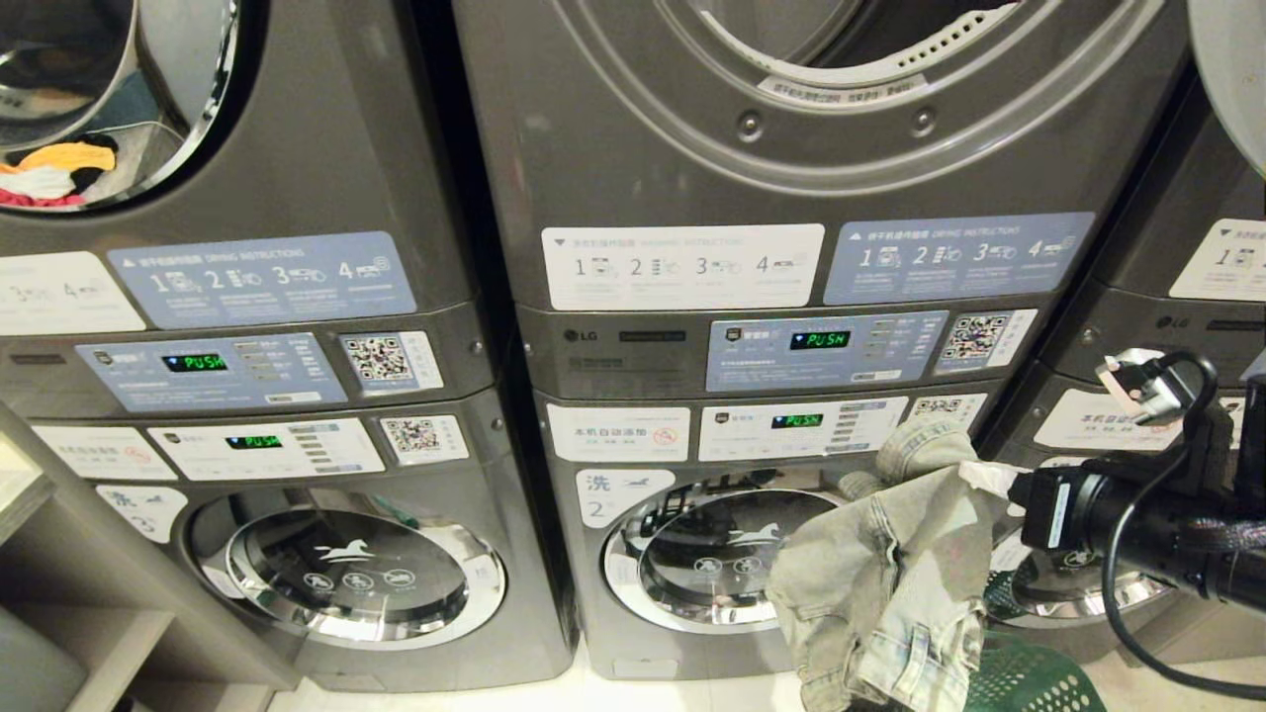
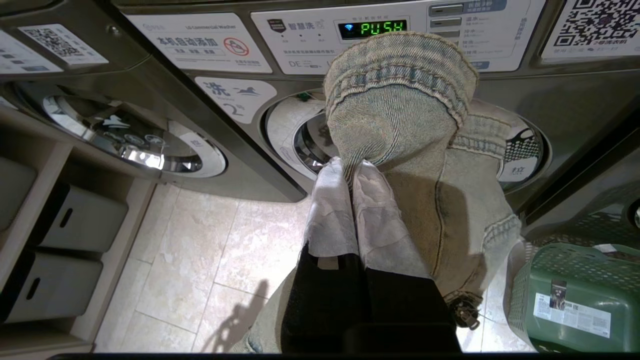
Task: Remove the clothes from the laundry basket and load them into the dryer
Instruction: Put the clothes in the dryer
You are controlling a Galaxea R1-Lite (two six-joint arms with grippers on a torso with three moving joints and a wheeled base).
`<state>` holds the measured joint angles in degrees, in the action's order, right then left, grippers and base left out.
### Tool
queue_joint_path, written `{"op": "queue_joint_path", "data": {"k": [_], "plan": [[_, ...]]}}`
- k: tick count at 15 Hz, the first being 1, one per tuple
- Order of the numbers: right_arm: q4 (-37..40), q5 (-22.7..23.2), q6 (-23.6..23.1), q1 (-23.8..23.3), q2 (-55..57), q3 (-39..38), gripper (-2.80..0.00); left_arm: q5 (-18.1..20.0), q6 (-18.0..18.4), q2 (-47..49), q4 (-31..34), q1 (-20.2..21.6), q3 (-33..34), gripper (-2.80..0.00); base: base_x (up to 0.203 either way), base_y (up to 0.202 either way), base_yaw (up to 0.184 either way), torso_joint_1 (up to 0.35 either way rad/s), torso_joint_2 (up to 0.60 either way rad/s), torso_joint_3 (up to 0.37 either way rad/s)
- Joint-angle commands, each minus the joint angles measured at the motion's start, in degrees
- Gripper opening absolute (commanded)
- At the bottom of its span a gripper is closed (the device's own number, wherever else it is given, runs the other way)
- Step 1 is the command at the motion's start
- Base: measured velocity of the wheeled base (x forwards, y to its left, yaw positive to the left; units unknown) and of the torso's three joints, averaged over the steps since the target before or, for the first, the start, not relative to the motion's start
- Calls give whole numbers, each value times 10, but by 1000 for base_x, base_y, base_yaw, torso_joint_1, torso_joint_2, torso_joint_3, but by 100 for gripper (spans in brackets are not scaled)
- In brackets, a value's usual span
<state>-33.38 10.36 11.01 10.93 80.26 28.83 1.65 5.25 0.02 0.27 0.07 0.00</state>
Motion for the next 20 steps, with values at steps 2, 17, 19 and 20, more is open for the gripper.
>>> {"op": "queue_joint_path", "data": {"k": [2,17,19,20], "plan": [[-2,1,1,1,0,2,-280,0,0,1,0,0,0,-280,0,0,0,90,-169,-82],[-2,14,2,0,0,1,-280,0,-2,0,0,0,0,-280,96,0,0,67,-131,-65],[-2,14,2,0,1,2,-280,0,-2,0,0,0,0,-280,0,0,0,33,-116,-51],[-2,14,2,1,1,2,-280,0,-2,0,0,0,0,-280,0,0,0,71,-149,-80]]}}
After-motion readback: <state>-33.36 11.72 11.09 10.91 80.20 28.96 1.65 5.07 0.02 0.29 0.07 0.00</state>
